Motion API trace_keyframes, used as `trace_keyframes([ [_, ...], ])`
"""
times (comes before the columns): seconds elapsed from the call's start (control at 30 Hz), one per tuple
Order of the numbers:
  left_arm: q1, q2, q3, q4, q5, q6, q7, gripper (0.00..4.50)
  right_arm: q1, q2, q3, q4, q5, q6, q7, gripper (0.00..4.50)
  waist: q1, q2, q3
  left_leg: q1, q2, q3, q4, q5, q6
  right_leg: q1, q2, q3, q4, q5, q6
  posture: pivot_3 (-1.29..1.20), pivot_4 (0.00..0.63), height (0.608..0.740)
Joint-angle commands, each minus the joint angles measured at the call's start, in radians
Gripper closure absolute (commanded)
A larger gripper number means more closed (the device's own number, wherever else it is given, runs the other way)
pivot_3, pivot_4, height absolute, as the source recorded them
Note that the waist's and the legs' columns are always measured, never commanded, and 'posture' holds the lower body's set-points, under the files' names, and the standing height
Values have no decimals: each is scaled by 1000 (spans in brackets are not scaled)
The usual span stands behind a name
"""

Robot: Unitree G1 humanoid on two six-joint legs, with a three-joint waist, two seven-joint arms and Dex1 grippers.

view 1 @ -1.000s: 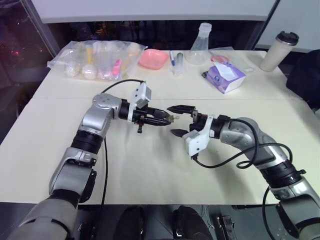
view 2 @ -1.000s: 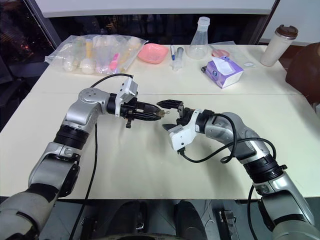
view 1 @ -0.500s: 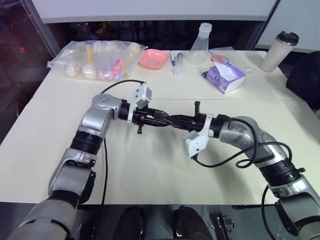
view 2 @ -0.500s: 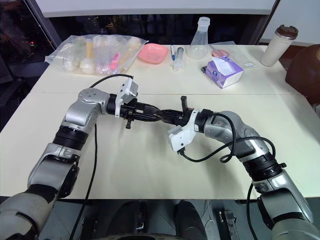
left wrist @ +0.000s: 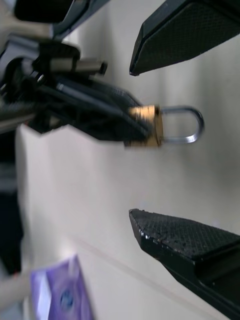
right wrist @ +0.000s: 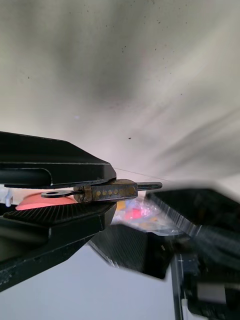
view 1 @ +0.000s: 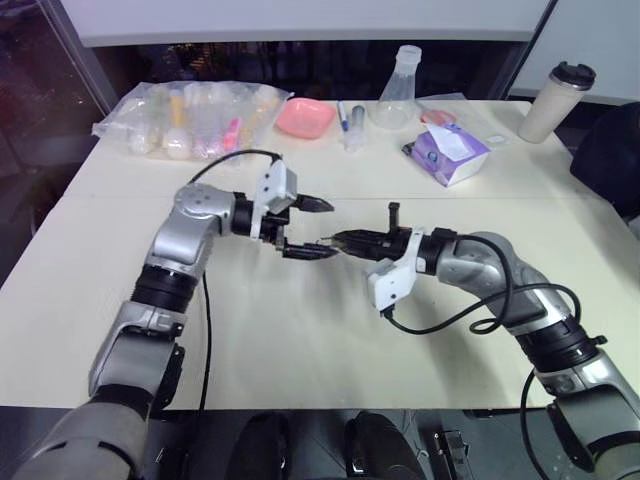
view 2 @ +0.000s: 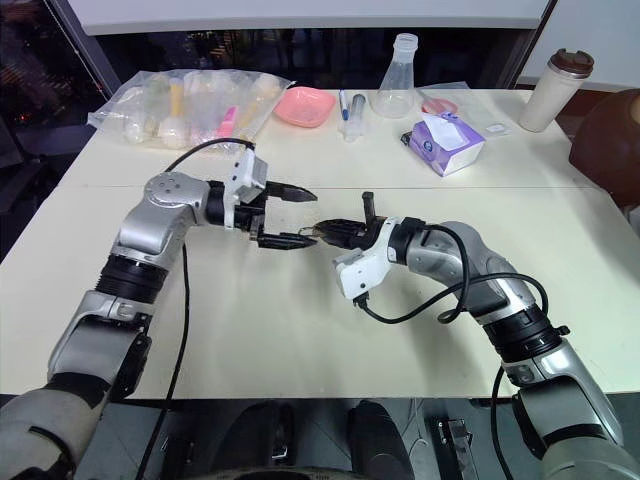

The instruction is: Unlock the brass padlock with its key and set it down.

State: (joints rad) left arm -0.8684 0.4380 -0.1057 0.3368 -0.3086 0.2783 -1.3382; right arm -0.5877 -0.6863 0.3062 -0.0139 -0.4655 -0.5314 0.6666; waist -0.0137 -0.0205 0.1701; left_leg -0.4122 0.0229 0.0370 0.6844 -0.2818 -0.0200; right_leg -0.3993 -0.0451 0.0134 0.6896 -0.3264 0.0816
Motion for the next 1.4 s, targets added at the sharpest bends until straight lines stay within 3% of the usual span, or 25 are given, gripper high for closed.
trace_keyframes([
  [0.03, 6, 23, 42, -83, -63, 61, 7, 47, -8, -7, -26, -29, 24, 1, -1, 4500, 0, 0, 0, 0, 0, 0, 0, 0, 0, 0, 0, 0, 0, 0, 0, 0, 150, 715],
  [0.1, 23, 34, 34, -102, -63, 64, 7, 47, -4, -9, -27, -31, 26, 2, 1, 4500, 1, 0, 0, 0, 0, 0, 0, 0, 0, 0, 0, 0, 0, 0, 0, 0, 150, 715],
  [0.2, 46, 41, 31, -111, -68, 64, 9, 851, -2, -9, -26, -34, 31, 7, 6, 4500, 1, 0, 0, 0, 0, 0, 0, 0, 0, 1, 0, 0, 0, 0, 0, 0, 150, 715],
  [0.47, 57, 14, 2, -79, -35, 2, 36, 4481, -7, -10, -26, -35, 37, 13, 15, 4500, 1, 0, 0, 0, 0, 0, 0, 0, 0, 0, 0, 0, 0, 0, 0, 0, 150, 715],
  [0.83, 102, 18, -53, -84, -8, -18, 11, 4481, -4, -13, -32, -49, 44, 27, 25, 4500, 0, 0, 0, 0, 0, 0, 0, 0, 0, 0, 0, 0, 0, 0, 0, 0, 150, 715],
  [1.4, 62, -14, -43, 114, 66, -170, 57, 4481, 4, -3, -20, -73, 65, 44, 44, 4500, 1, 0, 0, 0, 0, 0, 0, 0, 0, 0, 0, 0, 0, 0, 0, 0, 150, 715],
])
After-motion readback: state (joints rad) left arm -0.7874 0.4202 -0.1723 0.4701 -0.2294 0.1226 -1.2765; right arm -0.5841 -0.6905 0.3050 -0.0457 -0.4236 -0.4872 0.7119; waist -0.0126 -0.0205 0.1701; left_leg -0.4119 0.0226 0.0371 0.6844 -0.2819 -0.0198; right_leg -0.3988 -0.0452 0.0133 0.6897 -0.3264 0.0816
